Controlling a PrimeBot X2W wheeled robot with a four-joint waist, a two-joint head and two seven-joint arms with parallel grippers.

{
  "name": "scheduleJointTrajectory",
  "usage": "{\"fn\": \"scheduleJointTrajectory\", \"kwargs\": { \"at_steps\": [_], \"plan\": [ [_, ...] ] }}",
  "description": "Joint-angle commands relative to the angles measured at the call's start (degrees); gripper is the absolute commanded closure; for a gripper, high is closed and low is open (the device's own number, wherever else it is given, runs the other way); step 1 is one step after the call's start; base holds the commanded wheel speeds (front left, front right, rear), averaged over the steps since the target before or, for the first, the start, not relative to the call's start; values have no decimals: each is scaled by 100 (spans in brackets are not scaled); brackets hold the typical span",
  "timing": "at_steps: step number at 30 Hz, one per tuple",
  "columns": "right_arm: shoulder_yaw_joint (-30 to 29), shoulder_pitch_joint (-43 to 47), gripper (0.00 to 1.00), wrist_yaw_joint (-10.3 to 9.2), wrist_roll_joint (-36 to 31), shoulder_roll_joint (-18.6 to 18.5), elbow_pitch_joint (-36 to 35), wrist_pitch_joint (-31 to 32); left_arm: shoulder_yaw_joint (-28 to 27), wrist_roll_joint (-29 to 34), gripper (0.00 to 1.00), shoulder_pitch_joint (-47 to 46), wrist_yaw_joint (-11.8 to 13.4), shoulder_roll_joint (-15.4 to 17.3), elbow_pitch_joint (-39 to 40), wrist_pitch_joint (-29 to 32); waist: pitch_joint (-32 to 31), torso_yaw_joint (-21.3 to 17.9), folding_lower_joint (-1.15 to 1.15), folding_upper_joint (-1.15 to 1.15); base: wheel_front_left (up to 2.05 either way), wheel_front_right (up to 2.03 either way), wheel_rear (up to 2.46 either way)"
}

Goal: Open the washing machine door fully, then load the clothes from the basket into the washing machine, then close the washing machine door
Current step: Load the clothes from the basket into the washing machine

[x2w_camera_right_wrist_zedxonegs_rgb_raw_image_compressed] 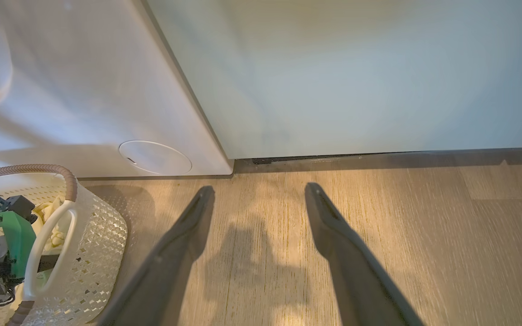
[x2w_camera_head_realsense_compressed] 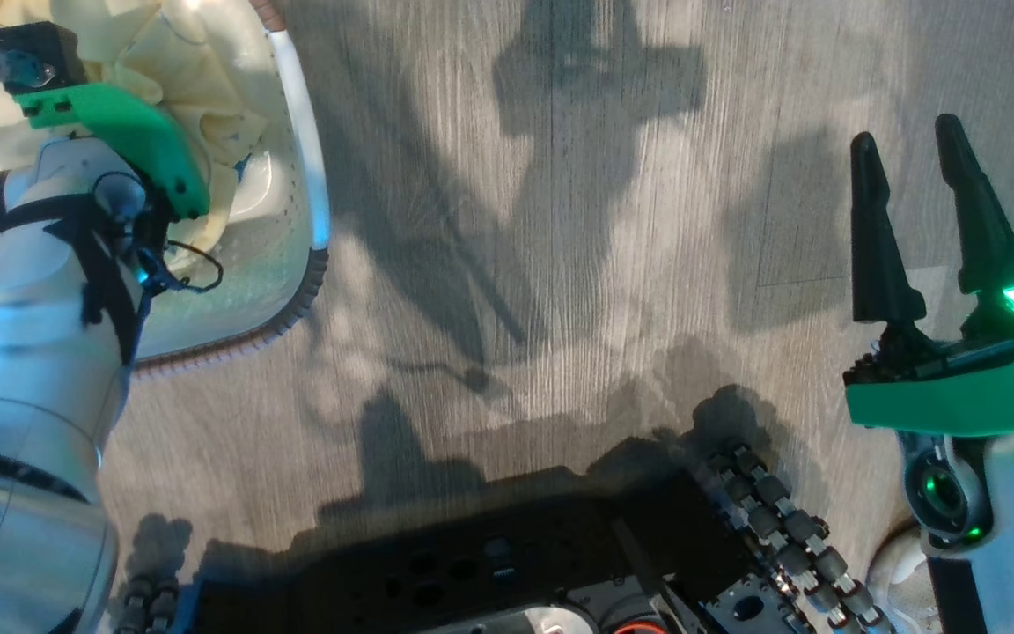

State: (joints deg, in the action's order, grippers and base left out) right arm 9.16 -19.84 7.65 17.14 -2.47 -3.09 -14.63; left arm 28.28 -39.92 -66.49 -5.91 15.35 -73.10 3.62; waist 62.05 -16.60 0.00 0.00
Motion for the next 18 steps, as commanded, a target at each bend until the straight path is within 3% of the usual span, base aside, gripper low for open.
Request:
{"fn": "scheduleJointTrajectory", "kwargs": {
  "at_steps": [1, 18],
  "plan": [
    [74, 221, 0, -16, 38, -41, -157, -37, -69, -40, 100, 191, 81, 191, -42, 25, 1, 15, 0, 0, 0, 0, 0],
    [-162, 163, 0, -16, -141, -41, -118, -37, 153, 116, 100, 320, 64, 16, -57, -1004, -453, 449, 0, 0, 0, 0, 0]
  ]
}}
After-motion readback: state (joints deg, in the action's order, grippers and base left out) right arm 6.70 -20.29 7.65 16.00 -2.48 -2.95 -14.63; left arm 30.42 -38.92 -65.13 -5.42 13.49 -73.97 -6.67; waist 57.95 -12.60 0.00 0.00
